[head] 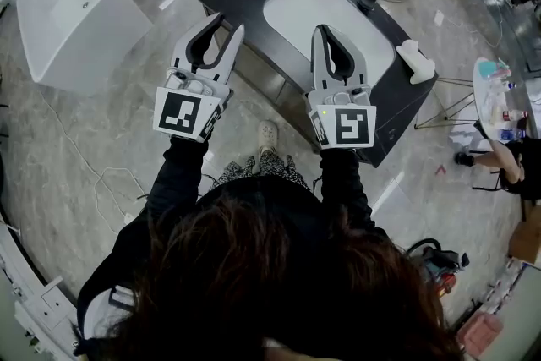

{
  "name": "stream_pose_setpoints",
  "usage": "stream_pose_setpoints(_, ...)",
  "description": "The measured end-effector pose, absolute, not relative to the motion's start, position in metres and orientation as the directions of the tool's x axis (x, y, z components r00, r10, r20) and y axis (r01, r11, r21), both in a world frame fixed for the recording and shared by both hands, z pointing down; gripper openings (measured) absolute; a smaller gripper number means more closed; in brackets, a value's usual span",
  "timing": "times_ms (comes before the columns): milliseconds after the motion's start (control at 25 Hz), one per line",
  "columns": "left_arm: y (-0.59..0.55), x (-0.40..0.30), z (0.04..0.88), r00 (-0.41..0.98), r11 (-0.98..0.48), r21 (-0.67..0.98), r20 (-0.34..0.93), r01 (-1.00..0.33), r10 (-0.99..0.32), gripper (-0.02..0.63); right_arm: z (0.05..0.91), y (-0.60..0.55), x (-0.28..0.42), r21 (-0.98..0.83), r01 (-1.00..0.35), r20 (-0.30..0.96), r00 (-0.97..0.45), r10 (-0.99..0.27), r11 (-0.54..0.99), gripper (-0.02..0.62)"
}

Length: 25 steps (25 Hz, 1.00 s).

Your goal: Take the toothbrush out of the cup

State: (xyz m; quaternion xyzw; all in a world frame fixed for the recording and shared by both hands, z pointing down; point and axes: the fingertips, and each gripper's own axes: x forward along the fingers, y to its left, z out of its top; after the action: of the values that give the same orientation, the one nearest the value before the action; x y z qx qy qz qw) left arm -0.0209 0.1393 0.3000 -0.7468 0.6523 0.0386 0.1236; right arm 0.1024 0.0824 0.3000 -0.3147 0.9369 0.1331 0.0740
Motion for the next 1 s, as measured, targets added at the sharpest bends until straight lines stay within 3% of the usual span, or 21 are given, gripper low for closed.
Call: stream_pose_setpoints(1000, 0.027, -0.063, 0.314, 0.108, -0.09, -0.105, -0.171, -0.99, -0.979, 0.112, 0.317, -0.034, 0.064, 0.199, -0.553, -0.17, -0.833, -0.527, 0.809, 0.003)
